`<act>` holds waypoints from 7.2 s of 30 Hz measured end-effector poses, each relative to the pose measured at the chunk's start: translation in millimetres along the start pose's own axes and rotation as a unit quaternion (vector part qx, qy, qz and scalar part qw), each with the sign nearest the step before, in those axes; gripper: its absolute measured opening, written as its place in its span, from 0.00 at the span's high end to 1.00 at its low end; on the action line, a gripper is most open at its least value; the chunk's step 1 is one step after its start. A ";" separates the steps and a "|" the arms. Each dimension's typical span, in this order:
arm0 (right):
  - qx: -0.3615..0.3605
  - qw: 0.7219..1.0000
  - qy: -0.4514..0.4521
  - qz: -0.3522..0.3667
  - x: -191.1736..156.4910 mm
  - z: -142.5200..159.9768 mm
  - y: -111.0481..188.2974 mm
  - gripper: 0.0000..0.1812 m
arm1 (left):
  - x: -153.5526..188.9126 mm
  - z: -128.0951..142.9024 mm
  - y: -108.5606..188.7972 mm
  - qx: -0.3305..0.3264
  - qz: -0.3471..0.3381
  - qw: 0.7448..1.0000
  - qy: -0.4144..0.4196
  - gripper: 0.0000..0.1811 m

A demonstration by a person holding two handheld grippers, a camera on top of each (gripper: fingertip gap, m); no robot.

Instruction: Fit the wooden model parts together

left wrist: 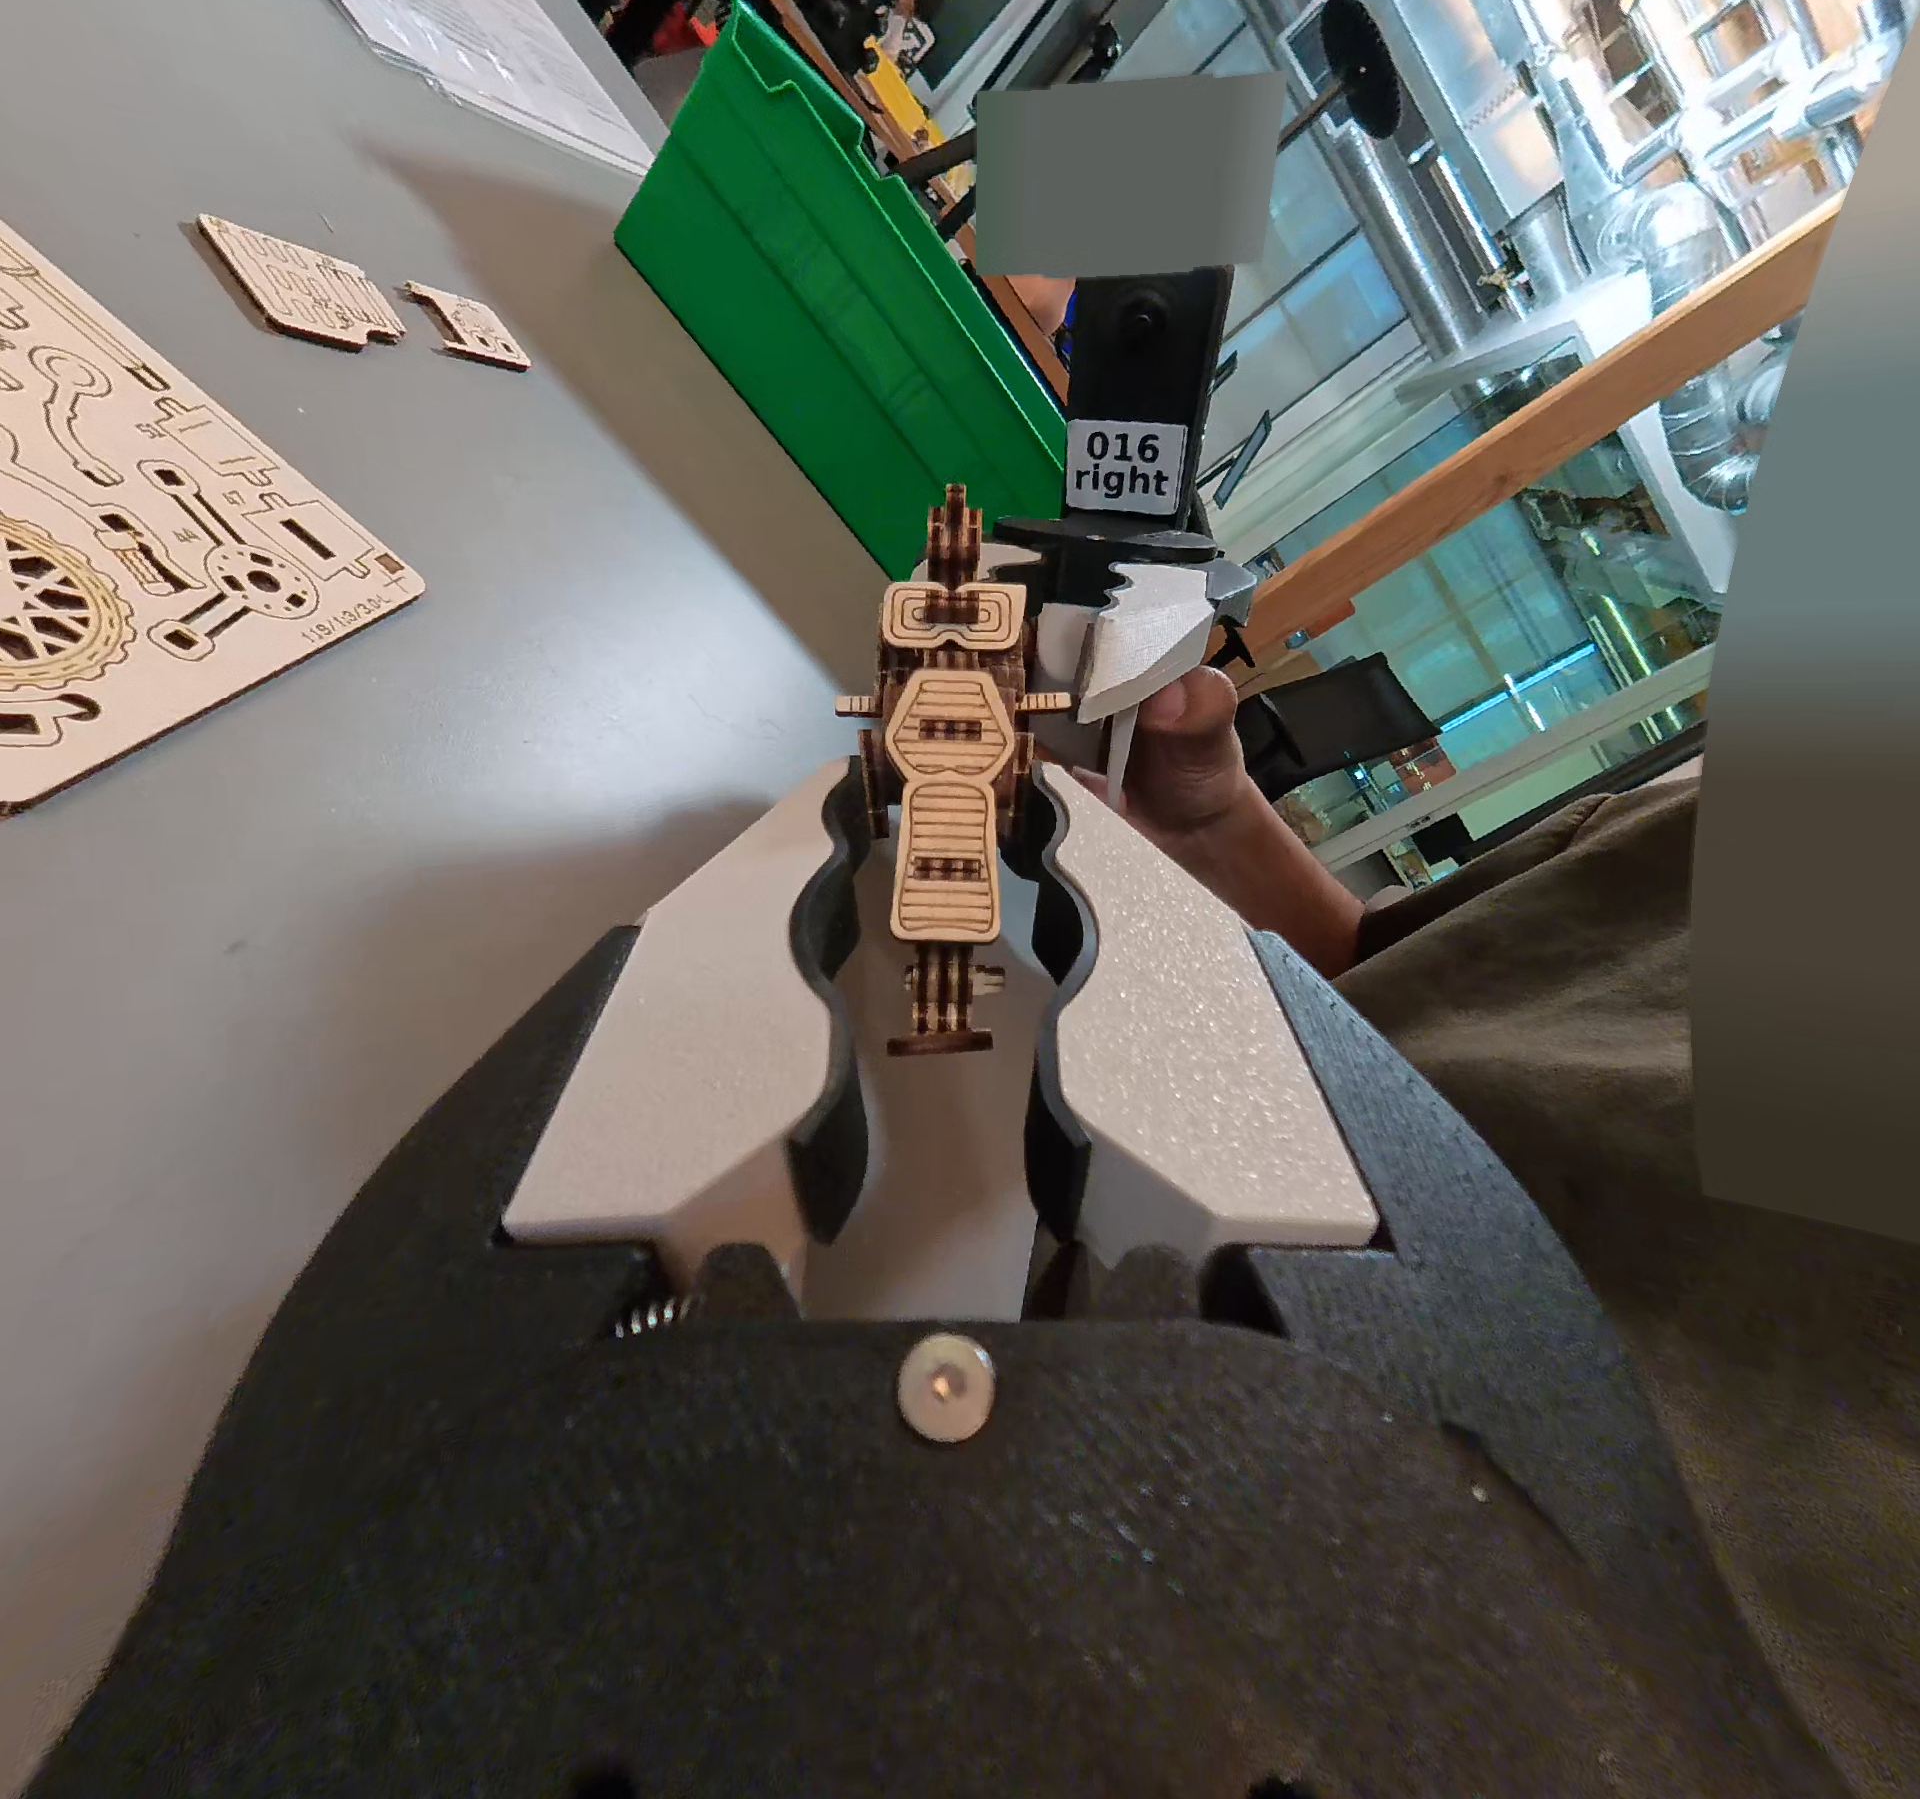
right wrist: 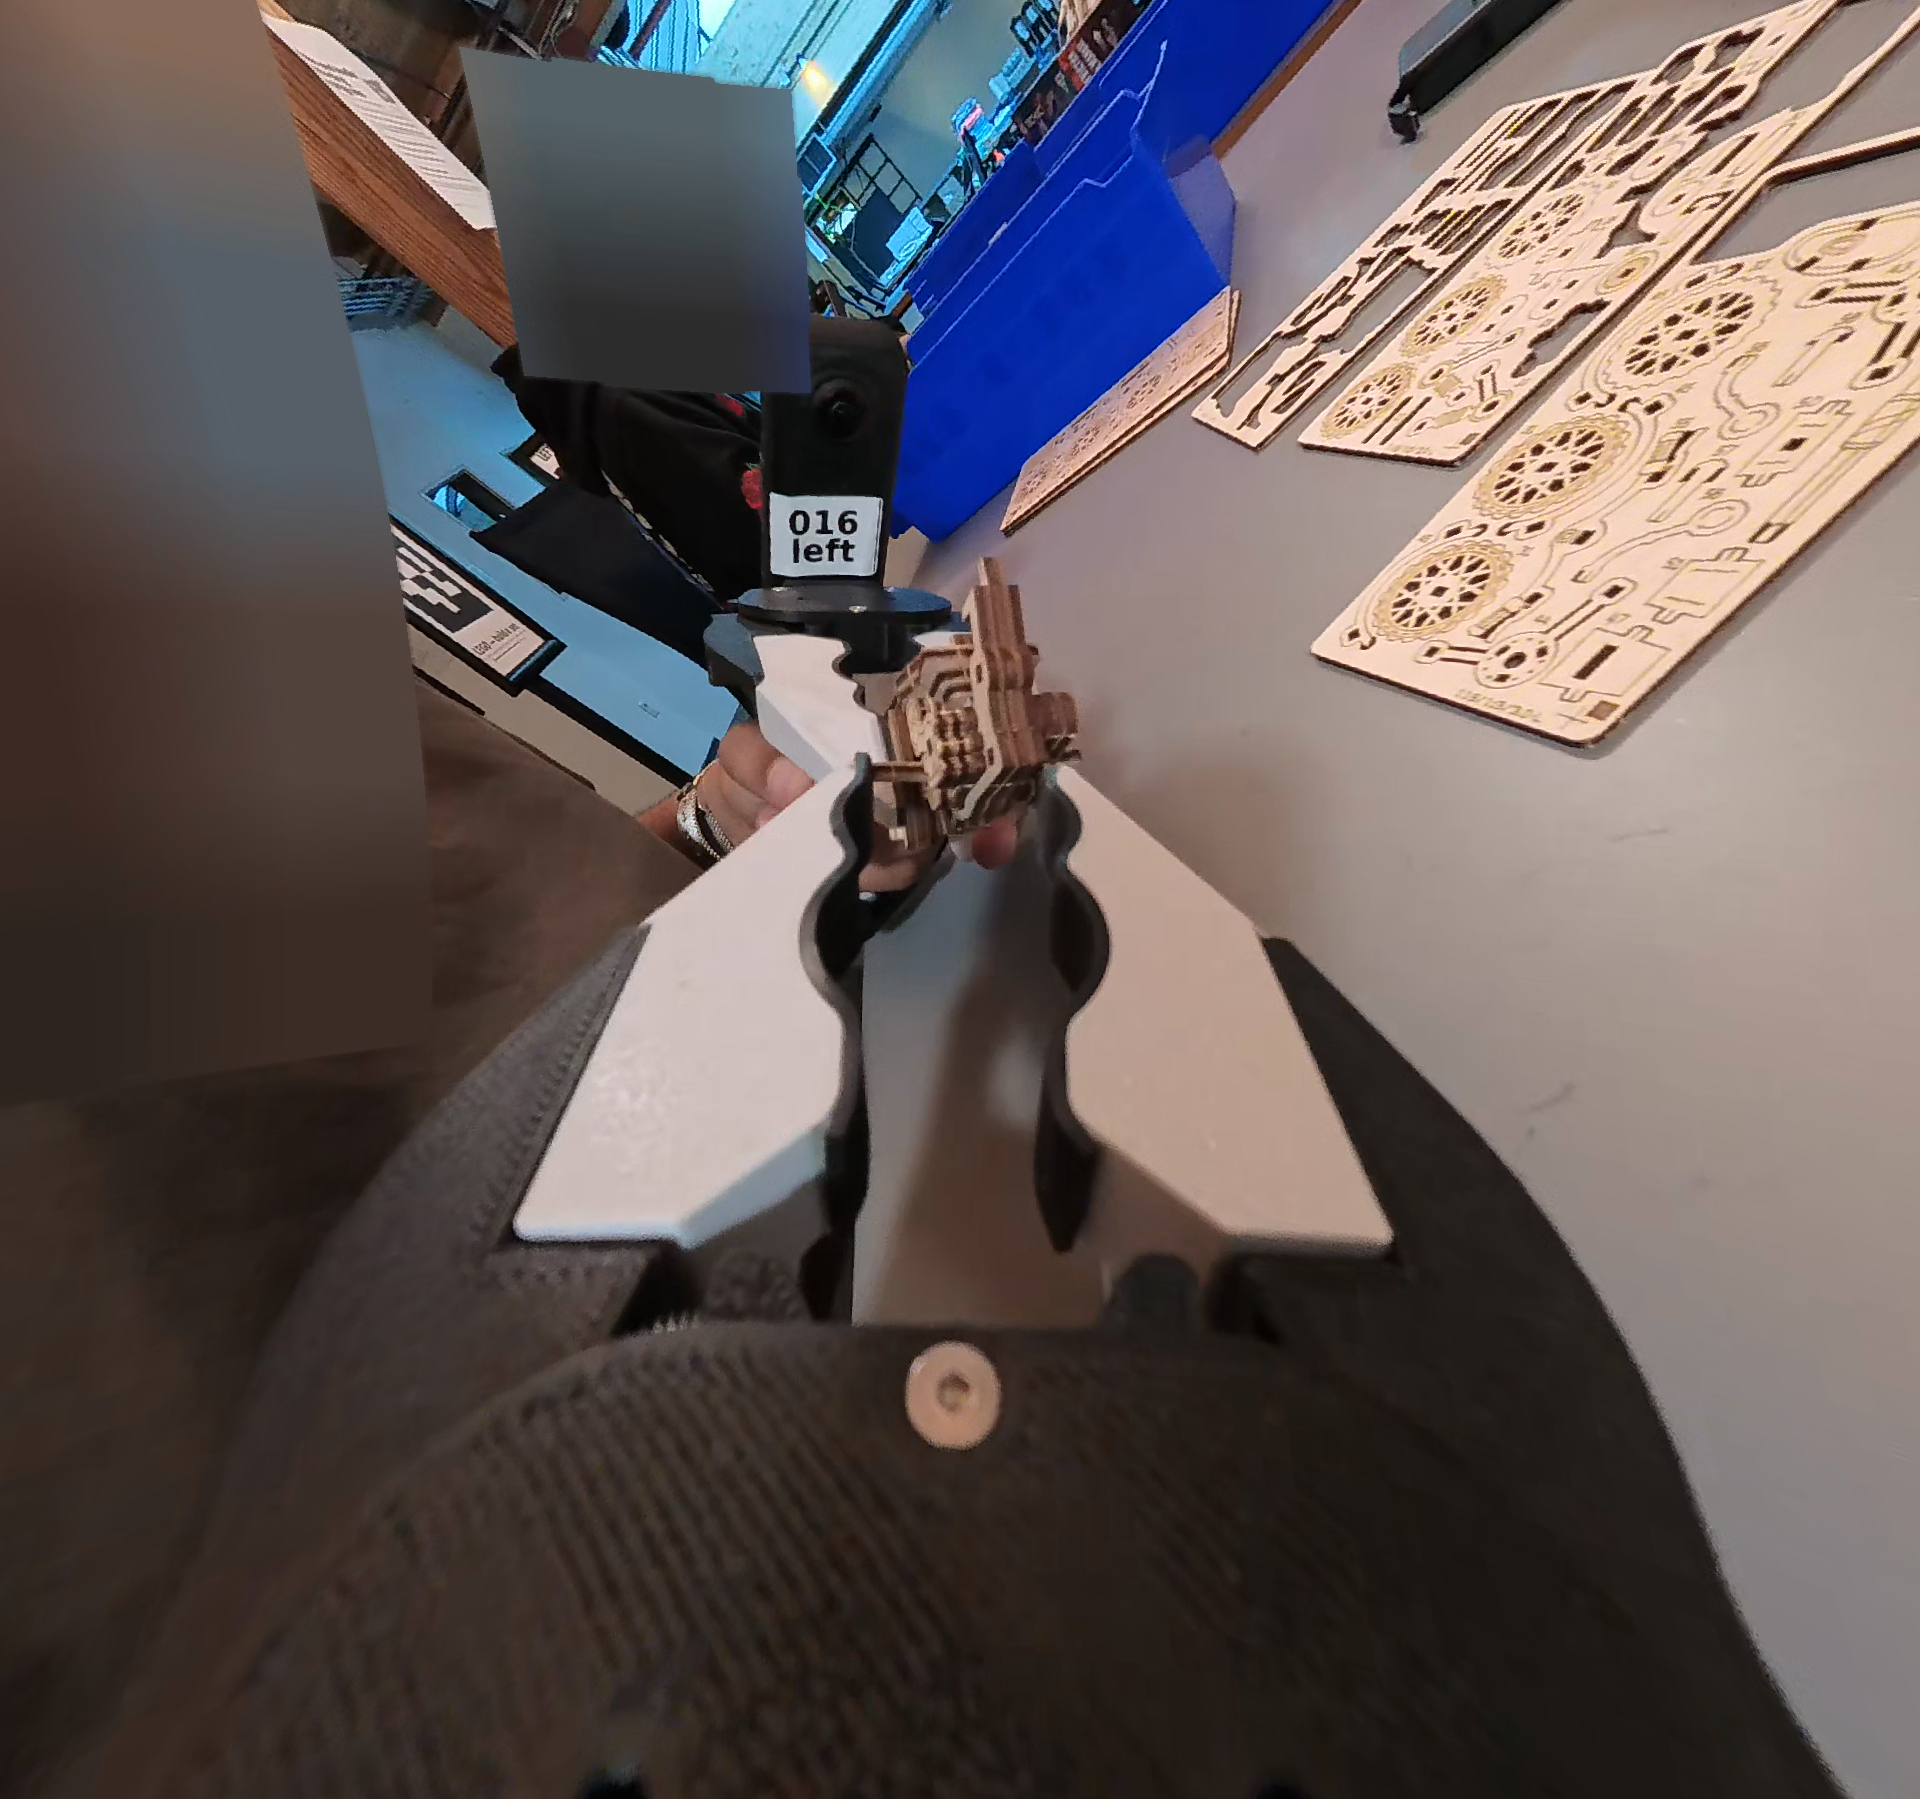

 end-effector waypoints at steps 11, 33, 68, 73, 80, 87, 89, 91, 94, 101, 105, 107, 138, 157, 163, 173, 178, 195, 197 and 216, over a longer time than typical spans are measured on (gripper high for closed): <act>-0.004 1.000 0.003 0.005 -1.3 -0.4 -0.1 0.85 | 1.5 0.7 -0.4 -0.004 -0.007 1.000 -0.002 0.86; 0.006 1.000 0.011 0.028 -1.2 -0.4 -1.4 0.81 | 0.5 -2.1 2.3 0.002 -0.012 1.000 -0.002 0.86; 0.035 0.997 0.033 0.053 -1.7 -5.5 6.8 0.78 | -3.4 -3.0 5.3 0.011 -0.033 0.999 0.006 0.86; 0.065 0.993 0.060 0.079 -2.5 -9.8 15.7 0.78 | 1.7 -6.0 8.8 0.012 -0.115 0.989 -0.096 0.85; 0.070 0.985 0.156 0.012 -23.4 -13.9 18.1 0.65 | 35.0 5.5 8.7 -0.038 -0.138 0.906 -0.398 0.85; -0.038 0.937 0.342 0.061 -42.6 7.4 -2.6 0.55 | 38.9 8.9 12.9 -0.034 -0.085 0.908 -0.409 0.85; -0.038 0.940 0.335 0.043 -44.1 8.2 -4.7 0.55 | 40.6 8.6 14.2 -0.028 -0.063 0.914 -0.400 0.85; -0.027 0.944 0.329 0.022 -46.4 7.6 -3.7 0.57 | 42.6 8.9 14.6 -0.027 -0.040 0.918 -0.393 0.85; 0.001 0.949 0.316 -0.022 -52.3 5.5 -1.0 0.60 | 44.9 9.6 15.1 -0.025 -0.007 0.924 -0.382 0.85; 0.009 0.951 0.302 -0.059 -56.9 6.6 -5.3 0.65 | 50.3 10.0 15.3 -0.013 0.037 0.929 -0.368 0.85; 0.016 0.952 0.297 -0.071 -59.9 6.2 -7.1 0.67 | 51.7 11.1 13.6 -0.013 0.042 0.928 -0.369 0.85; 0.011 0.952 0.297 -0.071 -59.8 6.8 -7.6 0.68 | 52.2 10.7 13.7 -0.009 0.042 0.929 -0.368 0.85; 0.026 0.958 0.277 -0.064 -56.7 3.0 -4.9 0.68 | 50.0 7.4 15.0 0.006 0.032 0.934 -0.355 0.85; 0.090 0.943 0.321 0.015 -64.4 -1.5 2.9 0.62 | 50.3 4.9 15.1 0.026 0.024 0.936 -0.349 0.85; 0.085 0.943 0.321 0.019 -59.8 1.5 -2.8 0.52 | 51.8 3.6 16.6 0.036 0.034 0.938 -0.342 0.85; 0.106 0.950 0.294 -0.015 -64.9 2.8 -14.6 0.62 | 54.1 4.3 13.6 0.047 0.044 0.939 -0.338 0.85; 0.107 0.955 0.271 -0.055 -65.9 3.9 -18.1 0.63 | 54.7 4.1 12.8 0.058 0.057 0.942 -0.326 0.85; 0.122 0.957 0.250 -0.083 -65.3 3.2 -18.1 0.70 | 57.8 4.6 12.0 0.075 0.082 0.943 -0.312 0.85; 0.121 0.957 0.249 -0.083 -65.2 3.1 -18.4 0.71 | 57.8 4.7 11.9 0.074 0.081 0.944 -0.313 0.85; 0.128 0.956 0.251 -0.082 -65.6 2.7 -16.1 0.74 | 58.7 4.8 10.9 0.076 0.072 0.943 -0.317 0.85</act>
Point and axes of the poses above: each gripper's, where its closed fingertips meet, y back along the fingers, z out of its underside, x = y × z across the jaws, the point moved 9 cm from there along y, back along the fingers, and after that the axes turned 10 degrees about -x, right-handed, at the moved point
